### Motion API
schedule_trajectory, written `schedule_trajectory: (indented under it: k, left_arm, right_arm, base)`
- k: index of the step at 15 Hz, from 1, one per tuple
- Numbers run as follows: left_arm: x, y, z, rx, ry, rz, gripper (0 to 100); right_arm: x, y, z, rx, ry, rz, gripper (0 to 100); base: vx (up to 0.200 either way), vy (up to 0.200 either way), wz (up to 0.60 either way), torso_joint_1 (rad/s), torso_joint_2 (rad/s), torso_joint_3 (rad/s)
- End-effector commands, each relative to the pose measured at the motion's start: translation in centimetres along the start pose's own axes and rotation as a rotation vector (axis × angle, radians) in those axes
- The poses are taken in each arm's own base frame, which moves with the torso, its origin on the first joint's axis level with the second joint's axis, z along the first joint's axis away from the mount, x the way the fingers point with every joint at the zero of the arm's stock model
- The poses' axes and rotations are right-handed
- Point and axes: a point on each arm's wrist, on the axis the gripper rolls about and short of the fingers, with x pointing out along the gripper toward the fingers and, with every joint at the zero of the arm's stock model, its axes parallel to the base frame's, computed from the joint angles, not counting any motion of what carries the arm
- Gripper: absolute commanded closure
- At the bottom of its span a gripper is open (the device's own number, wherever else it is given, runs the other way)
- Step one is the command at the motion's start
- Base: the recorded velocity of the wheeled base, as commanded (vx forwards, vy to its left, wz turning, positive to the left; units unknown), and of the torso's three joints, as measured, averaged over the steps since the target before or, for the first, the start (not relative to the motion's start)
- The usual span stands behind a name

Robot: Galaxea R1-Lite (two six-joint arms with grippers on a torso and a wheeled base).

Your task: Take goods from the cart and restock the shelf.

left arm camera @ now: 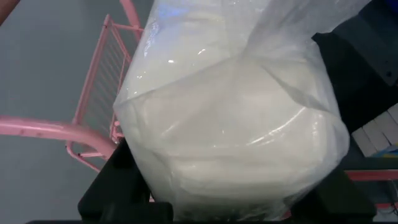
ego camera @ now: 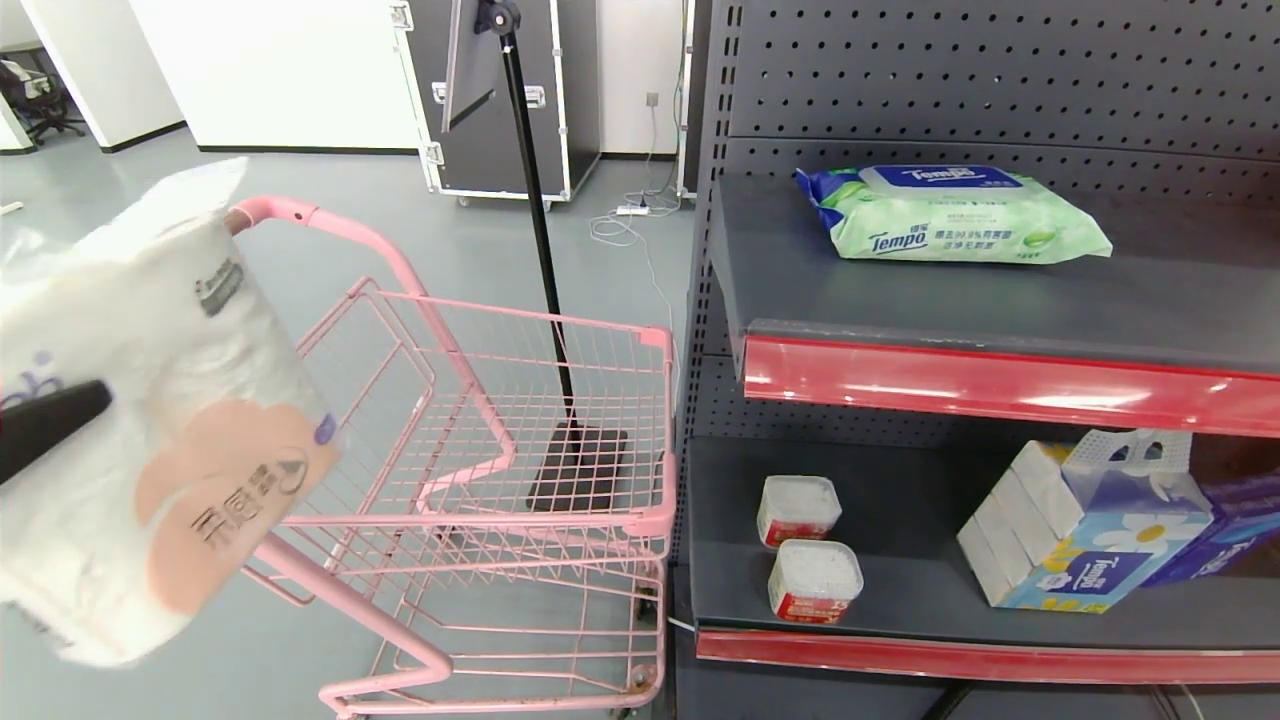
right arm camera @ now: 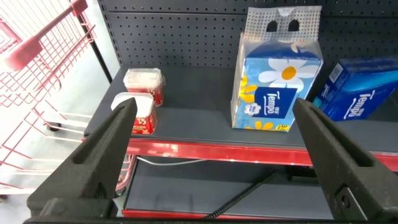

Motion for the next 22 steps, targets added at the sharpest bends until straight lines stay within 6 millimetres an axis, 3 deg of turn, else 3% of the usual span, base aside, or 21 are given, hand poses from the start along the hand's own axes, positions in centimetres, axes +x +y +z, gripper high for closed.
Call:
schedule_trajectory:
  k: [1,7,22]
  left_arm:
    - [-5.2,1.0,-2.1,0.027,-0.111,-0.018,100]
    - [-6.7,1.4,-3.7,0.058,-0.141,-0.038,100]
    - [-6.7,1.4,-3.8,0.087,-0.142,-0.036,100]
  right_arm:
    - [0.0,0.0,0.0,0.0,0.001,0.001,0]
    - [0.0,0.0,0.0,0.001,0.001,-0.001,0]
    - [0.0,0.0,0.0,0.001,0.001,0.001,0]
  base:
    - [0.0,0.0,0.0,0.0,0.0,0.0]
    - [0.0,0.0,0.0,0.035,-0.13,-0.1]
    - [0.0,0.0,0.0,0.184,-0.52,-0.343]
